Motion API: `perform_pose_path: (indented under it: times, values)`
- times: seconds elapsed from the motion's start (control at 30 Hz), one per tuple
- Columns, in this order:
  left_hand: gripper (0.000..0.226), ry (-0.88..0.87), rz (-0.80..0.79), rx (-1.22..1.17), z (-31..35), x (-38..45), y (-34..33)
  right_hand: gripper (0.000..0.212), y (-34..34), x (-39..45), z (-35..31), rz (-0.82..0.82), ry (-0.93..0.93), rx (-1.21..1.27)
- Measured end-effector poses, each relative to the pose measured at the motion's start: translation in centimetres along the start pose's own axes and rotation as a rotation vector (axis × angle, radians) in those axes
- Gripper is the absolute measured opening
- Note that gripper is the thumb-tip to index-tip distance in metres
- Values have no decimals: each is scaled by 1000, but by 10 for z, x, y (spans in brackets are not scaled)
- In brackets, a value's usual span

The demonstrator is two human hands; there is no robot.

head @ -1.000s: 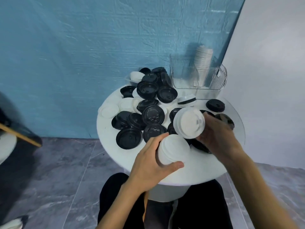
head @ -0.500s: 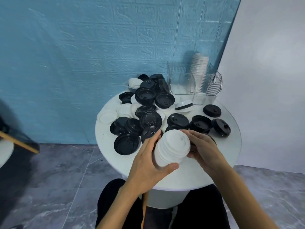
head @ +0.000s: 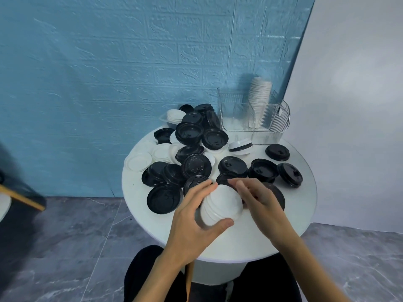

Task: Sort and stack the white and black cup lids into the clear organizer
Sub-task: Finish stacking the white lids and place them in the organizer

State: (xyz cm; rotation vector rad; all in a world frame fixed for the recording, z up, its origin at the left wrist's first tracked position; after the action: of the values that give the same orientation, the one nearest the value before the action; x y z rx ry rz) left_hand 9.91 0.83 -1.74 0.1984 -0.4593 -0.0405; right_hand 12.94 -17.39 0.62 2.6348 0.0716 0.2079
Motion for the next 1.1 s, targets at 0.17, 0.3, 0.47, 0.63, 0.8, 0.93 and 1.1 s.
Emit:
perform_pose_path:
  times: [0.17, 0.3, 0.47, 0.63, 0.8, 0.93, 1.1]
  values:
    - [77, 11, -5, -36, -1, 2, -1, 41, -8, -4, -8, -57, 159, -150]
    - [77, 40, 32, -84, -6, 0, 2, 41, -9, -2, -8, -61, 174, -155]
    - [67, 79, 21, -117, -16, -2, 4, 38, -15, -2, -4, -68, 191, -183]
    - [64, 88, 20, -139, -18, -2, 4, 41, -10, 8, -12, -145, 225, -294]
    - [62, 97, 32, -172, -17, -3, 3, 24, 34, 82, -21, 15, 174, -305]
    - [63, 107, 27, -179, -18, -4, 3, 41, 58, 158, 1, 186, 66, -539]
    - [63, 119, 33, -177, -19, -3, 4, 59, 52, 207, 31, 114, -3, -763]
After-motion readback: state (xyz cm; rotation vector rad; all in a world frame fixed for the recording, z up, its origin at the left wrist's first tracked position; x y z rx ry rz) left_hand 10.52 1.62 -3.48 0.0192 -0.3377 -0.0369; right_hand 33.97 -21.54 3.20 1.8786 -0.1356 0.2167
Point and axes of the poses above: each hand's wrist, its own x-axis towards the middle knuckle, its own y-axis out of the back of the hand, z = x × y, the point moved 6 cm from there along x, towards the middle knuckle, and after that the axes turned 13 degrees about -x, right-handed, at the moved point
